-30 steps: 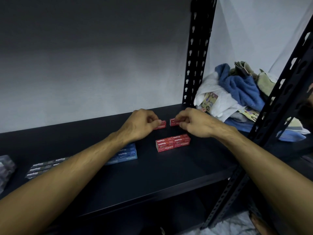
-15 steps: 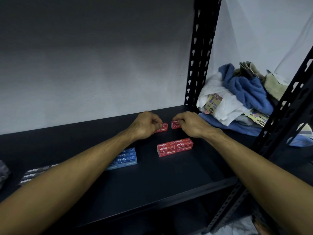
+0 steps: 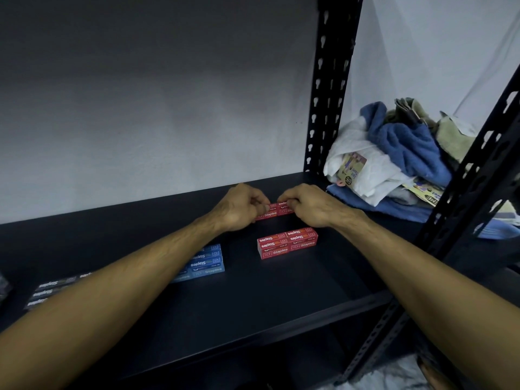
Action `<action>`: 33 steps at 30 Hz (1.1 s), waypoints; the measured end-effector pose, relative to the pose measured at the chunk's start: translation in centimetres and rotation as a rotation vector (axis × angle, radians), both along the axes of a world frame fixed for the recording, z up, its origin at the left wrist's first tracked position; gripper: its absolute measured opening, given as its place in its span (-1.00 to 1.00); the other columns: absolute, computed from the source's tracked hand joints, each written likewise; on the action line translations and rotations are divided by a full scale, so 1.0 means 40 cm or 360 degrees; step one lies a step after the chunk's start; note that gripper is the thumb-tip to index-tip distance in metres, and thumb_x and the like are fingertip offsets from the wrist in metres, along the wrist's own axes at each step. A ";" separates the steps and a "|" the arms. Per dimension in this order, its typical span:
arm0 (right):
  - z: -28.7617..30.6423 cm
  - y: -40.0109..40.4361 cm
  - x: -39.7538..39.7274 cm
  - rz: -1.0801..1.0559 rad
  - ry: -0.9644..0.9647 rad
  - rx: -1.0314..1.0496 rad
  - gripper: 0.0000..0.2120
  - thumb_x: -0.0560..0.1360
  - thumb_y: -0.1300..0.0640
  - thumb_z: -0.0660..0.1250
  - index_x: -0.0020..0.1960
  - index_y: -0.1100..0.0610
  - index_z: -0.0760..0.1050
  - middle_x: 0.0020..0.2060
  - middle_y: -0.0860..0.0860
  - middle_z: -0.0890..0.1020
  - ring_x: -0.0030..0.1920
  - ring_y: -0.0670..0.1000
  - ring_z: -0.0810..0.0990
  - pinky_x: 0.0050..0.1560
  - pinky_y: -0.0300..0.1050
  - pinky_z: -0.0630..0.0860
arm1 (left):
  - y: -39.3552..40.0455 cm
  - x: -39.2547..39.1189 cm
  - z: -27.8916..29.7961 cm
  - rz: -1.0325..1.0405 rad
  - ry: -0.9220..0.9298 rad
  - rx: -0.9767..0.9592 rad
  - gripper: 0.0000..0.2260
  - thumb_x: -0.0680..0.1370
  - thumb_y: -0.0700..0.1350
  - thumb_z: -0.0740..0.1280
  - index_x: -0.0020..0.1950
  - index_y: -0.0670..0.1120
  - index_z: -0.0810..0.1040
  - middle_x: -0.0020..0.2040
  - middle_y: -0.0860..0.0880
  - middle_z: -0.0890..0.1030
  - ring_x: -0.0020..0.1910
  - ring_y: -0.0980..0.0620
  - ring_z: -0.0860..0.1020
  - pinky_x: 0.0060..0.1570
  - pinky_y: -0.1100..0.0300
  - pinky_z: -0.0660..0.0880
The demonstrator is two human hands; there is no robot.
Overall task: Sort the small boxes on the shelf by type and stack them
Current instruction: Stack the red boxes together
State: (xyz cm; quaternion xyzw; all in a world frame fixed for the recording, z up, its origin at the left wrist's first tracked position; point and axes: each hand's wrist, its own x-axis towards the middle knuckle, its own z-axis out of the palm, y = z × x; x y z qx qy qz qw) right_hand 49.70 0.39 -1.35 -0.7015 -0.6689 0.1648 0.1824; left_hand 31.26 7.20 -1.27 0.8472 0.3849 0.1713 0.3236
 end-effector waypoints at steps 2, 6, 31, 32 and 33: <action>0.000 -0.004 0.000 0.0017 0.0006 -0.0009 -0.70 0.65 0.14 0.14 0.23 -0.02 0.59 0.14 -0.05 0.64 0.10 -0.07 0.59 0.16 -0.13 0.50 | -0.003 -0.003 0.001 -0.0009 0.0003 -0.0008 -0.90 0.58 -0.13 0.38 0.06 -0.07 0.66 -0.19 0.05 0.65 -0.32 0.16 0.58 -0.42 0.42 0.44; 0.009 -0.023 -0.003 0.0062 0.0028 -0.0052 -0.71 0.64 0.15 0.15 0.21 -0.04 0.60 0.10 -0.07 0.65 0.04 -0.10 0.60 0.05 -0.18 0.50 | -0.011 -0.013 0.001 -0.0056 0.0035 -0.0056 -0.90 0.57 -0.13 0.38 0.06 -0.06 0.66 -0.15 -0.01 0.68 -0.28 0.11 0.60 -0.38 0.34 0.48; 0.058 -0.113 -0.030 0.0209 -0.0048 -0.0332 -0.74 0.61 0.10 0.19 0.10 -0.15 0.62 0.00 -0.12 0.66 -0.02 -0.16 0.59 0.05 -0.16 0.51 | -0.085 -0.050 0.012 -0.0288 0.0133 -0.0195 -0.82 0.61 -0.16 0.30 0.15 -0.10 0.65 -0.11 -0.01 0.69 -0.33 0.10 0.60 -0.34 0.22 0.54; 0.058 -0.114 -0.031 0.0208 -0.0046 -0.0338 -0.75 0.62 0.09 0.19 0.11 -0.15 0.61 0.01 -0.12 0.66 -0.01 -0.15 0.59 0.06 -0.14 0.51 | -0.085 -0.050 0.013 -0.0290 0.0138 -0.0194 -0.82 0.61 -0.16 0.30 0.15 -0.09 0.65 -0.10 -0.01 0.69 -0.33 0.10 0.60 -0.35 0.23 0.54; 0.059 -0.115 -0.032 0.0206 -0.0041 -0.0345 -0.75 0.62 0.07 0.19 0.11 -0.15 0.61 0.01 -0.12 0.65 0.00 -0.15 0.59 0.08 -0.13 0.51 | -0.086 -0.051 0.013 -0.0291 0.0142 -0.0192 -0.82 0.61 -0.16 0.29 0.16 -0.09 0.65 -0.09 -0.02 0.69 -0.33 0.11 0.60 -0.35 0.23 0.53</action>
